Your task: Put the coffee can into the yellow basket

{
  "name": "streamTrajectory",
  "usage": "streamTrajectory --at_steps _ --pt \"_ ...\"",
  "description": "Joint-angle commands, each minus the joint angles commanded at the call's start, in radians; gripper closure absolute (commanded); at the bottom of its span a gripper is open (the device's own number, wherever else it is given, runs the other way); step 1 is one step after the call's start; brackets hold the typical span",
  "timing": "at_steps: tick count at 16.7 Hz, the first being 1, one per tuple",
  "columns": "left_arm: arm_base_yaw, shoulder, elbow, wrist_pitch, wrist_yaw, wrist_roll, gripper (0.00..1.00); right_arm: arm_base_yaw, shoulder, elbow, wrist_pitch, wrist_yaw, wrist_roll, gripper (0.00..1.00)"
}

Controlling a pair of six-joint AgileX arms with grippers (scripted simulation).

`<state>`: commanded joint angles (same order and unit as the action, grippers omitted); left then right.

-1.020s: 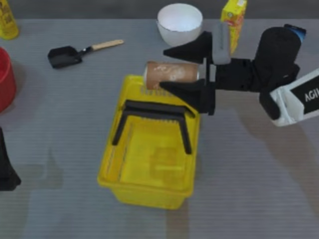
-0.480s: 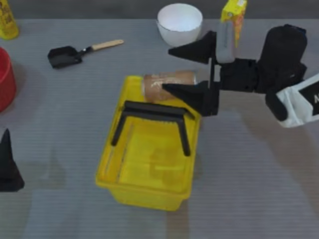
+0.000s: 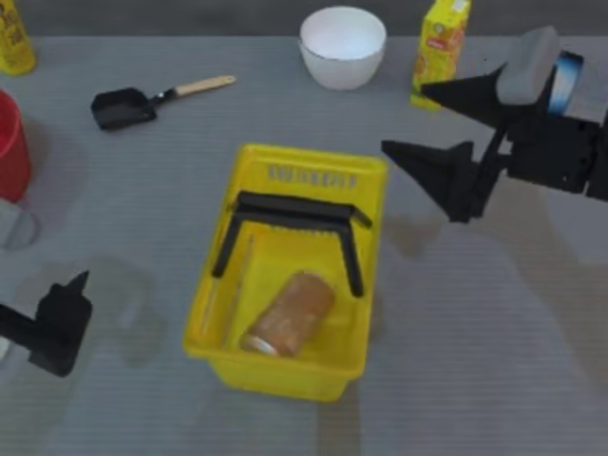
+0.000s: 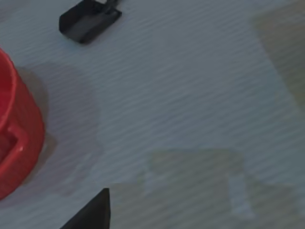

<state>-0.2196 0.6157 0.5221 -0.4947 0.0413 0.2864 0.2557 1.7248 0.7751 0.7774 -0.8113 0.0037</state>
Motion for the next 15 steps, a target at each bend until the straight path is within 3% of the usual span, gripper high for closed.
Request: streamTrajectory --at_steps 11,15 --pt "-0.323 0.979 0.914 -0.680 0.004 0.483 0.00 -0.157 -1.077 -0.556 -0.534 0.518 -0.003 0.00" --pt "-0.407 1.256 1.201 -0.841 -0.013 0.626 0.00 -0.204 -1.436 -0.686 -0.674 0.676 -0.004 0.00"
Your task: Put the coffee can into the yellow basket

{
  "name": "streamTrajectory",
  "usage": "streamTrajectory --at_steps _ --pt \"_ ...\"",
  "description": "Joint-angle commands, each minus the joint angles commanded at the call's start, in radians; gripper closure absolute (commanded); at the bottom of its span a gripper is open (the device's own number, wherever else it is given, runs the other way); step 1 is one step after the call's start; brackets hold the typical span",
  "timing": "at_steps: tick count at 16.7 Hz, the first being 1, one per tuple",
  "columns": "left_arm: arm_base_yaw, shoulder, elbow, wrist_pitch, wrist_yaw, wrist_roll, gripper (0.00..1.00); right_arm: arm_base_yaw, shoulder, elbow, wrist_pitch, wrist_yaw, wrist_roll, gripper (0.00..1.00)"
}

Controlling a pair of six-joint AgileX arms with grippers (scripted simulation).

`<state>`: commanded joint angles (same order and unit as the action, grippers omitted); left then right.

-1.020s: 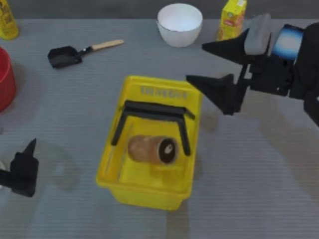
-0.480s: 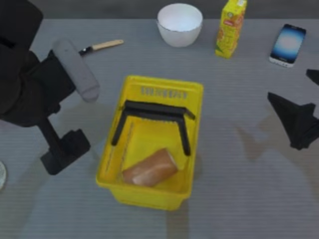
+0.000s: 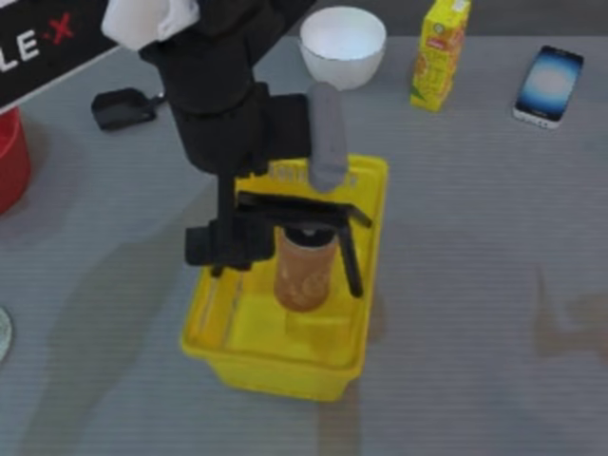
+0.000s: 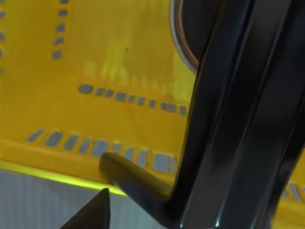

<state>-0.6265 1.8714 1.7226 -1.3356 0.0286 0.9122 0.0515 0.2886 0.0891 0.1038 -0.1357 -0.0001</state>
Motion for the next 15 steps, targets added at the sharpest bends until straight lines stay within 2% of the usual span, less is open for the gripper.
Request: streamTrajectory --at_steps 3,6,15 --pt "-0.042 0.143 0.160 -0.076 -0.015 0.075 0.00 -0.026 -0.186 -0.059 -0.067 0.085 0.000 0.00" --pt "-0.064 0.218 0.247 -0.112 -0.025 0.115 0.00 -0.040 -0.278 -0.086 -0.100 0.130 0.000 0.00" --pt "-0.064 0.224 0.223 -0.085 -0.027 0.121 0.00 -0.042 -0.289 -0.089 -0.104 0.136 0.000 0.00"
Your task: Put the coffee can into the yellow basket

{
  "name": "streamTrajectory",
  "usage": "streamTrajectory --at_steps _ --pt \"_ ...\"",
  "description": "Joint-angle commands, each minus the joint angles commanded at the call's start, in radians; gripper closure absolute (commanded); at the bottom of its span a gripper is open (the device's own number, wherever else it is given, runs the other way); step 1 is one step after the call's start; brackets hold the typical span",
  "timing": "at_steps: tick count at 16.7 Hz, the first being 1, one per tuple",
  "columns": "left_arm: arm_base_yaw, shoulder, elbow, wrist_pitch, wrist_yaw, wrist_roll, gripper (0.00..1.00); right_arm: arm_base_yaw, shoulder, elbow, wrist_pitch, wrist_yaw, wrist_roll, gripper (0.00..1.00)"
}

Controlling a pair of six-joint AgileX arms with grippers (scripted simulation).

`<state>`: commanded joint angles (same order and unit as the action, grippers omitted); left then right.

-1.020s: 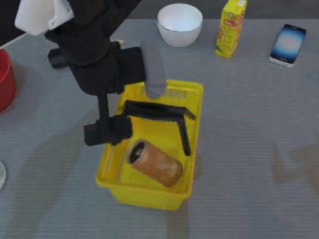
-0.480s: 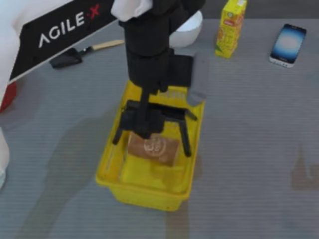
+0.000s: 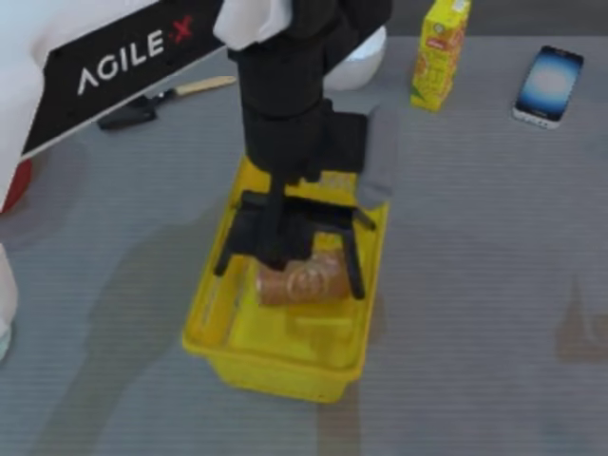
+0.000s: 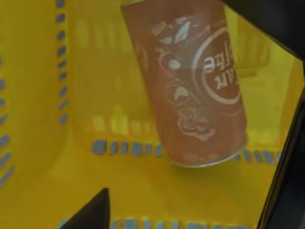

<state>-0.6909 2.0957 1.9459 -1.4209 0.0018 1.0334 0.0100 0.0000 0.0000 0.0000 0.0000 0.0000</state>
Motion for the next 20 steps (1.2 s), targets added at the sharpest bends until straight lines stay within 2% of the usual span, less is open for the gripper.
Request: streamTrajectory --at_steps 7,20 --pt "-0.001 -0.005 -0.057 0.052 0.000 -0.001 0.00 0.000 0.000 0.000 0.000 0.000 0.000 0.00" --pt "-0.001 -0.005 -0.057 0.052 0.000 -0.001 0.98 0.000 0.000 0.000 0.000 0.000 0.000 0.00"
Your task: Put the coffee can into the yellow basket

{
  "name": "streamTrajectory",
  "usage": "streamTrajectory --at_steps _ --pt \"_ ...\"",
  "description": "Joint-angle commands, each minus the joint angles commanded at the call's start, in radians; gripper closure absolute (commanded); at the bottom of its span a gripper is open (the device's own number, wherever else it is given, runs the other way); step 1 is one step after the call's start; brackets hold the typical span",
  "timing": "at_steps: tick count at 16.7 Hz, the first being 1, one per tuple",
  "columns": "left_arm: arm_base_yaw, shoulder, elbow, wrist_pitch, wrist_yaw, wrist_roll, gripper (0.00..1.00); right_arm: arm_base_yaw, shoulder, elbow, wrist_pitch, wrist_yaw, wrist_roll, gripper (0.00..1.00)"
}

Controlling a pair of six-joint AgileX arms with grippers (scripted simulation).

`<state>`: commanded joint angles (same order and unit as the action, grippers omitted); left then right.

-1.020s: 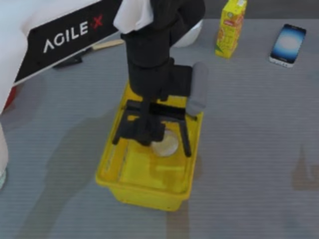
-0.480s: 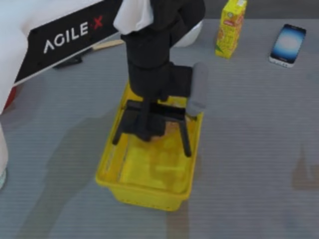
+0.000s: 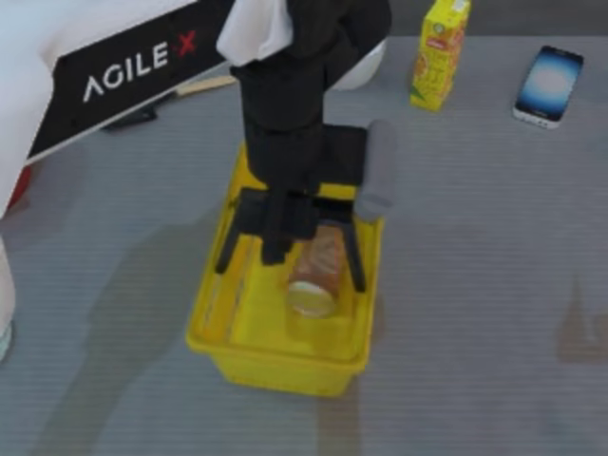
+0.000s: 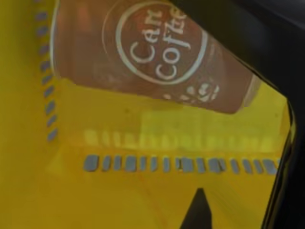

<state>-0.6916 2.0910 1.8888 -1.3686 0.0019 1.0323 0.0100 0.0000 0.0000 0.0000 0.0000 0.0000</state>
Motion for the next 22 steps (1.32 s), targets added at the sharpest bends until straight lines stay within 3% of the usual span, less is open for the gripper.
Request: streamTrajectory --at_steps 22 --pt "0.000 0.000 0.000 0.000 0.000 0.000 1.00 0.000 0.000 0.000 0.000 0.000 0.000 0.00"
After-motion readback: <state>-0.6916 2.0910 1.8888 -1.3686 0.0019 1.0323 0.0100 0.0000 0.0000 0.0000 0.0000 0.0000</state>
